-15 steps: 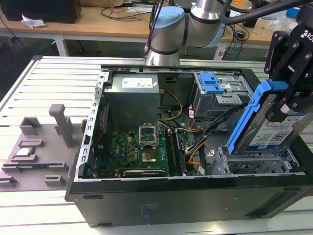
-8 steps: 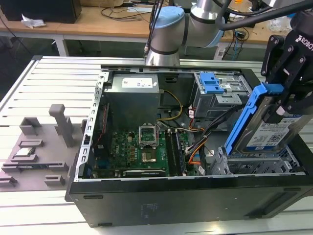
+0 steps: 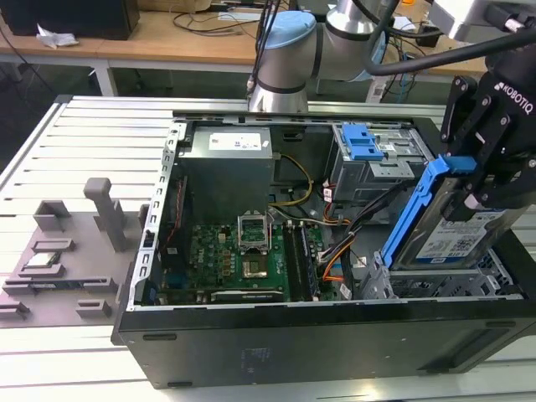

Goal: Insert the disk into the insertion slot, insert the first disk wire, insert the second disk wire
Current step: 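Insert the disk into the insertion slot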

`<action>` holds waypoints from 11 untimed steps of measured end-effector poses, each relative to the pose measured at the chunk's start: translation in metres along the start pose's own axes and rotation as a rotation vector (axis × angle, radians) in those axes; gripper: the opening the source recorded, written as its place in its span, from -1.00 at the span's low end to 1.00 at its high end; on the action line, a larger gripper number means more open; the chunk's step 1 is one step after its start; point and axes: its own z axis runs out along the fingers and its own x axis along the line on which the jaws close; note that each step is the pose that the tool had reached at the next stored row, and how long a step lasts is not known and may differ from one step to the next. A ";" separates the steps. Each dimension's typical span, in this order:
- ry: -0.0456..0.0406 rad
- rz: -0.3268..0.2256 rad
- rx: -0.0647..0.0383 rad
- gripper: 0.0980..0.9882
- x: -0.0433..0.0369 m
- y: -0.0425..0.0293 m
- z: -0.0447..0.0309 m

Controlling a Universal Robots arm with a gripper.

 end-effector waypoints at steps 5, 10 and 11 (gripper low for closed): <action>0.0003 0.000 0.000 -0.40 0.0000 -0.0004 0.0109; 0.0021 0.000 0.000 -0.40 -0.0001 -0.0010 0.0244; 0.0021 0.000 0.000 -0.40 -0.0001 -0.0011 0.0274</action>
